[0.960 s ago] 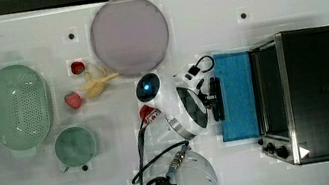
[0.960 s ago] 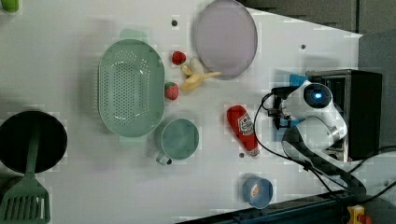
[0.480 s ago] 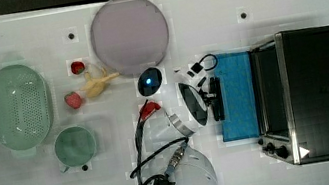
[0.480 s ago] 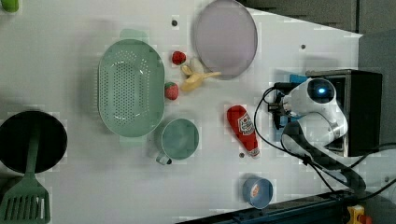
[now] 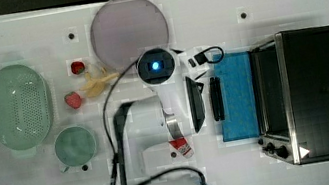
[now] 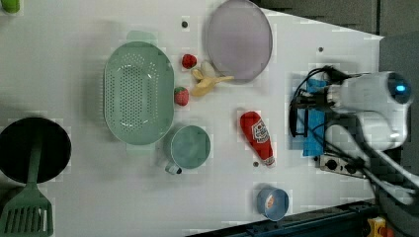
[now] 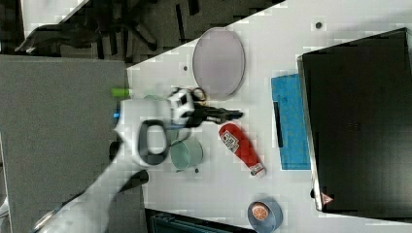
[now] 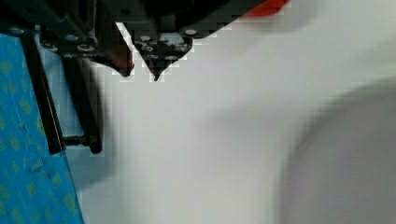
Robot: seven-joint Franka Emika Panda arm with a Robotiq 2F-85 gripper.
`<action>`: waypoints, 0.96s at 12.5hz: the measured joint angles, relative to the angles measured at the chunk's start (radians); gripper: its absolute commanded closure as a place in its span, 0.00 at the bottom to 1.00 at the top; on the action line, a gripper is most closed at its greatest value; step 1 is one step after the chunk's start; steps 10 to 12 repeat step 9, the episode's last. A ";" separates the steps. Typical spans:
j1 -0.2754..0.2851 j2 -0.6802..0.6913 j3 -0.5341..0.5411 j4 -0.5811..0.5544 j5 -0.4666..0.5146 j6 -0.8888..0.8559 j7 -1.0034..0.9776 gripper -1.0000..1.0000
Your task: Flap open oven.
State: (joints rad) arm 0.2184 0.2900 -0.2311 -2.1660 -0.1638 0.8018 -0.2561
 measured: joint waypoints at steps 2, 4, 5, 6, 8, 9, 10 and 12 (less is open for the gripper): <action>0.010 -0.109 -0.001 0.068 0.145 -0.187 0.007 0.83; 0.011 -0.214 -0.002 0.156 0.186 -0.361 0.039 0.83; 0.009 -0.243 -0.002 0.229 0.193 -0.441 0.079 0.83; 0.005 -0.261 -0.001 0.296 0.201 -0.496 0.124 0.83; 0.005 -0.286 -0.007 0.397 0.200 -0.577 0.194 0.83; 0.008 -0.301 -0.013 0.422 0.198 -0.592 0.215 0.83; 0.008 -0.301 -0.013 0.422 0.198 -0.592 0.215 0.83; 0.008 -0.301 -0.013 0.422 0.198 -0.592 0.215 0.83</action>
